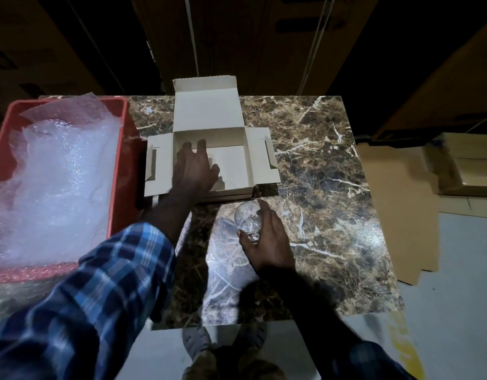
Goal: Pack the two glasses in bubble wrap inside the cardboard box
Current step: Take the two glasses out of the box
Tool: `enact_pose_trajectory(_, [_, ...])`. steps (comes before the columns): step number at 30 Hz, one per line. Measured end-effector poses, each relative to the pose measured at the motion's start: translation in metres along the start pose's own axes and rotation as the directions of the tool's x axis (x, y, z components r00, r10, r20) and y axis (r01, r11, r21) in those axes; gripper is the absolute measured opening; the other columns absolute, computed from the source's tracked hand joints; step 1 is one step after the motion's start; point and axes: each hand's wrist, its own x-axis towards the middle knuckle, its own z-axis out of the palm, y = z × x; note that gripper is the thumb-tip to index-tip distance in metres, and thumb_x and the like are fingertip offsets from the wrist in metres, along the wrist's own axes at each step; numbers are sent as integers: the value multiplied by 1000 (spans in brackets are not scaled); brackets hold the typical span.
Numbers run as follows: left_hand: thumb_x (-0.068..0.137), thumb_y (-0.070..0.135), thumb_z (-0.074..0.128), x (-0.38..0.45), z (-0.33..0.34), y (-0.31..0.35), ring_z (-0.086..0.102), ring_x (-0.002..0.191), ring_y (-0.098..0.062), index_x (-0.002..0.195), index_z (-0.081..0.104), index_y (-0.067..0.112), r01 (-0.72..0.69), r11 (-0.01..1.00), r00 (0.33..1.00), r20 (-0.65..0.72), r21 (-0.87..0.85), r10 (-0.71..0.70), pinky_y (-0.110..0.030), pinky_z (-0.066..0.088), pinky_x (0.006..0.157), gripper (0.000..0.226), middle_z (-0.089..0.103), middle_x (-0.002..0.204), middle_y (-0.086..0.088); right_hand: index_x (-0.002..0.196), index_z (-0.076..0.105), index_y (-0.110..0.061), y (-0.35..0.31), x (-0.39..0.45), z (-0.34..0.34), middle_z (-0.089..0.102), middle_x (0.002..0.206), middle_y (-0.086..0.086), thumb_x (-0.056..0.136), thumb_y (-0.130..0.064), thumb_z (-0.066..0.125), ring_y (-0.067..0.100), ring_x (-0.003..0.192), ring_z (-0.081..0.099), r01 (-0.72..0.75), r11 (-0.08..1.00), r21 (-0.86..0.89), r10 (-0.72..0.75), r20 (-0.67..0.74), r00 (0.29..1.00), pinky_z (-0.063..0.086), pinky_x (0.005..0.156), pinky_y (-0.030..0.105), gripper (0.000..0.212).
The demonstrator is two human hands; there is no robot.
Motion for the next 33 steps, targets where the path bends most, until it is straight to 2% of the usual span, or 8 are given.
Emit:
enact_pose_trajectory(5, [93,38,65,16,7,-5,56,117,-44,134,44,3,68,998,989,130,16,-69,-47,46,95,58,60,122,-28,158,18,-18,0,0,-1,41,149,8,95,-35,63,24,132,41,-5,1000,13,5,20,1000,35,104,31,80])
enact_pose_trajectory(10, [84,31,78,16,3,-5,57,113,-42,136,35,6,138,954,990,68,-266,-125,-44,49,92,73,61,117,-24,158,17,-20,0,1,-3,43,147,7,95,-35,63,23,130,42,-12,1000,19,11,37,999,35,102,30,79])
enact_pose_trajectory(16, [76,25,85,-34,-29,7,61,109,-16,143,36,24,-146,763,951,-301,-630,-66,-36,51,93,84,61,124,-2,158,18,-20,0,2,-2,42,150,5,95,-33,64,22,134,41,-28,999,45,26,43,999,32,104,28,79])
enact_pose_trajectory(20, [73,8,87,-96,-40,13,60,118,-14,146,35,15,-307,625,918,-396,-718,-3,-36,52,97,89,59,127,-1,158,18,-20,0,4,0,43,150,4,95,-33,64,21,134,41,-37,999,39,35,38,999,31,104,25,80])
enact_pose_trajectory(22, [72,3,87,-125,-30,8,59,121,-17,146,35,12,-328,618,923,-383,-714,48,-36,52,99,92,59,129,-1,158,19,-20,-1,5,1,46,147,4,95,-34,65,21,133,43,-34,999,38,33,28,999,32,103,25,79])
enact_pose_trajectory(27, [70,-5,87,-161,9,-10,60,121,-13,141,42,25,-193,594,966,-257,-781,-24,-11,49,87,89,57,125,29,156,24,-21,-6,8,4,46,148,7,92,-32,71,22,135,43,-19,998,63,19,5,1000,33,104,25,80])
enact_pose_trajectory(31, [68,-2,86,-155,21,-25,59,118,-3,133,39,46,-81,657,979,-185,-750,-91,-29,53,95,93,59,122,28,156,25,-19,-11,12,6,44,150,8,91,-29,70,25,137,41,-10,997,76,9,10,1000,36,108,32,79])
enact_pose_trajectory(33, [67,-1,86,-151,23,-28,61,113,0,130,42,42,-43,661,978,-168,-749,-126,-36,55,94,88,62,117,26,157,22,-18,-15,14,7,41,151,8,92,-27,69,26,137,40,-2,997,79,0,17,1000,35,108,33,81])
